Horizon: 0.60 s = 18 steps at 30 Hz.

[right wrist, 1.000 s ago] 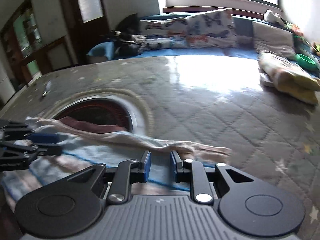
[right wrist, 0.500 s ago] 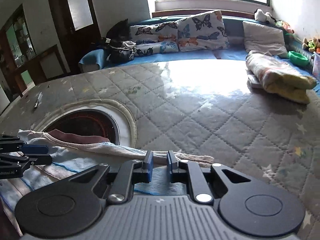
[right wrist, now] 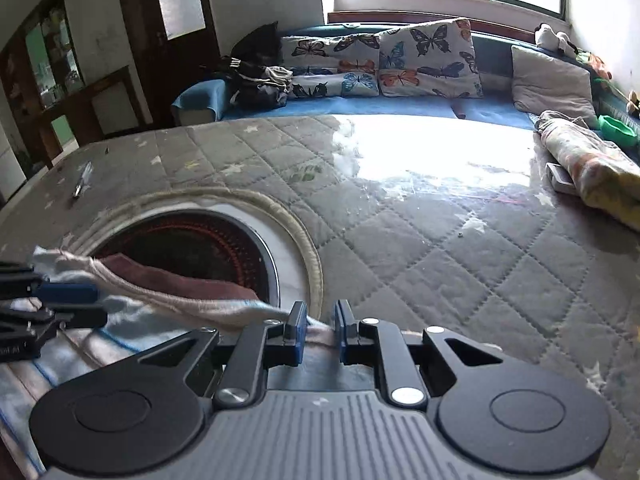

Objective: Fold clothes
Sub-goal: 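Lower the garment onto the table with both tools, stretching it out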

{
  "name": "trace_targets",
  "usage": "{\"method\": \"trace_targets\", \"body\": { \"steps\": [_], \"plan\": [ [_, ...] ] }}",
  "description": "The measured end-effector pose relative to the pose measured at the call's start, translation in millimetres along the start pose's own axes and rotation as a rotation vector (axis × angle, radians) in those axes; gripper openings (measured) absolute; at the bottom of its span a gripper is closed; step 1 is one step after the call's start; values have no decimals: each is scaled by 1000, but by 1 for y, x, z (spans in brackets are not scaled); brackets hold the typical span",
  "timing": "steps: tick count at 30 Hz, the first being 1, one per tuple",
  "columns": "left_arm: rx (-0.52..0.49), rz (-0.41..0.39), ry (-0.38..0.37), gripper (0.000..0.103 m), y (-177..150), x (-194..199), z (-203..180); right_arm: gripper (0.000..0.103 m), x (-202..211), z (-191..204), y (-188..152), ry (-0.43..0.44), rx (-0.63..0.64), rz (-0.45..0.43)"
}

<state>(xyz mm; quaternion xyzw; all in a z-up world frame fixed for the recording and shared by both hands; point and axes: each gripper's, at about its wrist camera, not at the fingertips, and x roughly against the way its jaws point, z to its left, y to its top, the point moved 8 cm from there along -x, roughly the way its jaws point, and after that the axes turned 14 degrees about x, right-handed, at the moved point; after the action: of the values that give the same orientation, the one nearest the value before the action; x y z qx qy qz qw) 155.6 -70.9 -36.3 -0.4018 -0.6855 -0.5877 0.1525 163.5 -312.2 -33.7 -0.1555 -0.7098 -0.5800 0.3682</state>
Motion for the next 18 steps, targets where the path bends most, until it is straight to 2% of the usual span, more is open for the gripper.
{"method": "trace_targets", "body": {
  "steps": [3, 8, 12, 14, 16, 18],
  "plan": [
    [-13, -13, -7, 31, -2, 10, -1, 15, 13, -1, 3, 1, 2, -20],
    [-50, -19, -22, 31, -14, 24, -9, 18, 40, 21, -4, 63, 80, -21],
    [-91, -15, -34, 31, -31, 33, -21, 27, 47, 50, -20, 125, 149, 6],
    [-95, -12, -34, 31, -39, 37, -22, 28, 47, 63, -29, 130, 181, 20],
    [-98, -9, -34, 31, -48, 42, -22, 36, 50, 75, -37, 134, 206, 25],
    [-101, -6, -33, 32, -56, 47, -22, 38, 56, 87, -44, 125, 241, 20]
  ]
}}
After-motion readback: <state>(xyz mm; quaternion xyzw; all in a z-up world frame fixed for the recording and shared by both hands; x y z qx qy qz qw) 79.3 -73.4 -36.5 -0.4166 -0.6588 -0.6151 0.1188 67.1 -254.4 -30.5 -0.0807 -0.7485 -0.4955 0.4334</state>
